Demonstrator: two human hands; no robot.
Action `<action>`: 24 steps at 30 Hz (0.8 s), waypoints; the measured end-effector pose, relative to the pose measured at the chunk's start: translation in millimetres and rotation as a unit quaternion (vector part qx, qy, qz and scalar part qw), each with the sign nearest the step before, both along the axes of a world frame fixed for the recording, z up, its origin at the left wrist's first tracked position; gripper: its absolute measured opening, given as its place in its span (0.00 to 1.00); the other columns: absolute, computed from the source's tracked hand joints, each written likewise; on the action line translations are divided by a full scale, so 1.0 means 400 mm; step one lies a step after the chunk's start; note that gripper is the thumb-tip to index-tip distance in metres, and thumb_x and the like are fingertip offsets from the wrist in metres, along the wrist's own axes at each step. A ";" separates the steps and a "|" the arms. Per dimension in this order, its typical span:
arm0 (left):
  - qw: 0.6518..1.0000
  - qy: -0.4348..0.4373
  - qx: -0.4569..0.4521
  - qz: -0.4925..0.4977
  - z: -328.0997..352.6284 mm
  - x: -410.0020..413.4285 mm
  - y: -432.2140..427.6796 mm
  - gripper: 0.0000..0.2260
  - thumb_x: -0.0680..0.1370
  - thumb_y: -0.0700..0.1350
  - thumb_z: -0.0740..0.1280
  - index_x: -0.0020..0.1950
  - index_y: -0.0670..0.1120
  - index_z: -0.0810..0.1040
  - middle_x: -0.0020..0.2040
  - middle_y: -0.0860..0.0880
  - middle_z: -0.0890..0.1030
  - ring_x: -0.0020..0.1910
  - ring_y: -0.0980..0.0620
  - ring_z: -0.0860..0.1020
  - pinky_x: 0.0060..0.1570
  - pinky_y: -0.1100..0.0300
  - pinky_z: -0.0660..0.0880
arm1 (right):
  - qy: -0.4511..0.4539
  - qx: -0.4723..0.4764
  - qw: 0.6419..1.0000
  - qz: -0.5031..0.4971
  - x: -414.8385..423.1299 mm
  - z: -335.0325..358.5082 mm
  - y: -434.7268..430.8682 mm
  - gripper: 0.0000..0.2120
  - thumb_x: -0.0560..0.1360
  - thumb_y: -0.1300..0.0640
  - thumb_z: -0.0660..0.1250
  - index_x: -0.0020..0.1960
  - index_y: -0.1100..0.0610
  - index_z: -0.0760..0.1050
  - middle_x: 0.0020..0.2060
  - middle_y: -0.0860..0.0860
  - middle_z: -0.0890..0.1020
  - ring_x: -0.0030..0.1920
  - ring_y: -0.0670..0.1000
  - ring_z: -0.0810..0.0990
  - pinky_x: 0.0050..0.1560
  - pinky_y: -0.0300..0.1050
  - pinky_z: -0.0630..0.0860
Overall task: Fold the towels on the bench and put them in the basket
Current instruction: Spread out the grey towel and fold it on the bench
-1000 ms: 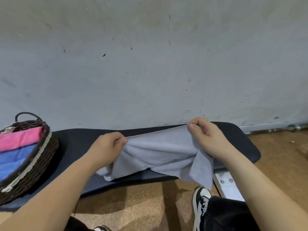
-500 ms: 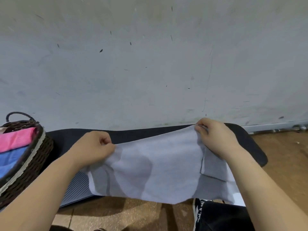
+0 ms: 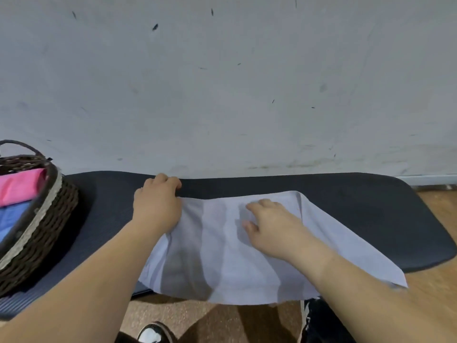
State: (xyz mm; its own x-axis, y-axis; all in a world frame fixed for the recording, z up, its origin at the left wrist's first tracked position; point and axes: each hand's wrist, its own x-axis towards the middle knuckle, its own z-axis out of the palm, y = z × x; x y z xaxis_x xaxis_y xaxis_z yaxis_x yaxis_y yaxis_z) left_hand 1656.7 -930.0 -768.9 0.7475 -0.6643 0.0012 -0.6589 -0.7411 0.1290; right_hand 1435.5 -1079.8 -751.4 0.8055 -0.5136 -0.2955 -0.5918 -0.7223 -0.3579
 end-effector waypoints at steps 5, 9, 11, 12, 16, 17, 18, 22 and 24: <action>0.992 -0.004 0.094 -0.078 0.025 -0.090 -0.009 0.19 0.79 0.49 0.63 0.71 0.50 0.72 0.69 0.49 0.71 0.68 0.43 0.69 0.65 0.49 0.70 | 0.136 0.016 0.990 0.017 -0.015 -0.063 0.037 0.39 0.80 0.29 0.47 0.83 0.47 0.40 0.82 0.55 0.35 0.81 0.63 0.33 0.80 0.62 0.41; 0.970 0.125 0.197 -0.072 0.006 -0.112 0.053 0.30 0.82 0.60 0.56 0.82 0.53 0.52 0.83 0.44 0.51 0.81 0.36 0.51 0.77 0.39 0.55 | 0.149 0.001 0.989 -0.003 -0.007 -0.097 0.020 0.39 0.76 0.24 0.41 0.79 0.37 0.29 0.77 0.49 0.24 0.77 0.59 0.23 0.75 0.70 0.30; 0.960 0.169 0.212 -0.069 -0.016 -0.096 0.094 0.33 0.81 0.65 0.52 0.82 0.57 0.44 0.84 0.47 0.43 0.82 0.37 0.44 0.78 0.37 0.51 | 0.140 -0.009 0.990 -0.011 -0.002 -0.106 -0.003 0.40 0.74 0.22 0.41 0.79 0.35 0.30 0.77 0.47 0.24 0.77 0.58 0.23 0.73 0.70 0.28; 0.958 0.181 0.213 -0.069 -0.024 -0.087 0.112 0.33 0.81 0.66 0.51 0.82 0.58 0.42 0.84 0.49 0.40 0.82 0.38 0.41 0.78 0.37 0.48 | 0.132 -0.014 0.991 -0.014 0.002 -0.109 -0.017 0.40 0.74 0.21 0.41 0.79 0.34 0.31 0.78 0.46 0.25 0.77 0.57 0.23 0.73 0.70 0.28; 0.971 0.169 0.159 -0.063 -0.031 -0.048 0.153 0.30 0.81 0.65 0.46 0.82 0.59 0.45 0.84 0.48 0.42 0.82 0.40 0.44 0.79 0.40 0.50 | 0.098 -0.026 0.994 -0.024 0.021 -0.115 -0.071 0.40 0.72 0.20 0.44 0.79 0.31 0.36 0.80 0.44 0.30 0.79 0.54 0.27 0.74 0.68 0.29; 0.978 0.148 0.141 -0.041 -0.026 -0.031 0.161 0.30 0.81 0.63 0.48 0.82 0.56 0.49 0.83 0.45 0.48 0.81 0.39 0.50 0.77 0.41 0.56 | 0.101 -0.026 0.994 -0.028 0.027 -0.113 -0.079 0.40 0.73 0.21 0.45 0.80 0.31 0.37 0.80 0.44 0.31 0.80 0.54 0.27 0.75 0.68 0.30; 0.984 0.125 0.126 -0.009 -0.018 -0.014 0.169 0.29 0.81 0.60 0.53 0.80 0.53 0.55 0.81 0.44 0.56 0.78 0.38 0.57 0.72 0.43 0.63 | 0.108 -0.026 0.993 -0.033 0.034 -0.108 -0.079 0.40 0.73 0.21 0.46 0.80 0.32 0.37 0.81 0.45 0.31 0.80 0.55 0.28 0.75 0.68 0.31; 0.973 0.170 0.092 0.129 0.008 0.041 0.192 0.23 0.72 0.63 0.68 0.55 0.46 0.74 0.56 0.44 0.76 0.58 0.42 0.75 0.45 0.53 0.72 | 0.091 -0.035 0.995 -0.024 0.077 -0.073 -0.005 0.39 0.77 0.26 0.48 0.81 0.37 0.37 0.81 0.47 0.31 0.80 0.57 0.29 0.76 0.68 0.34; 0.954 0.255 0.050 0.147 0.013 0.036 0.182 0.19 0.68 0.60 0.71 0.43 0.46 0.75 0.44 0.47 0.79 0.44 0.46 0.79 0.34 0.58 0.69 | 0.086 -0.019 0.996 0.021 0.097 -0.061 0.063 0.39 0.77 0.25 0.46 0.80 0.36 0.34 0.80 0.46 0.29 0.79 0.56 0.27 0.77 0.67 0.33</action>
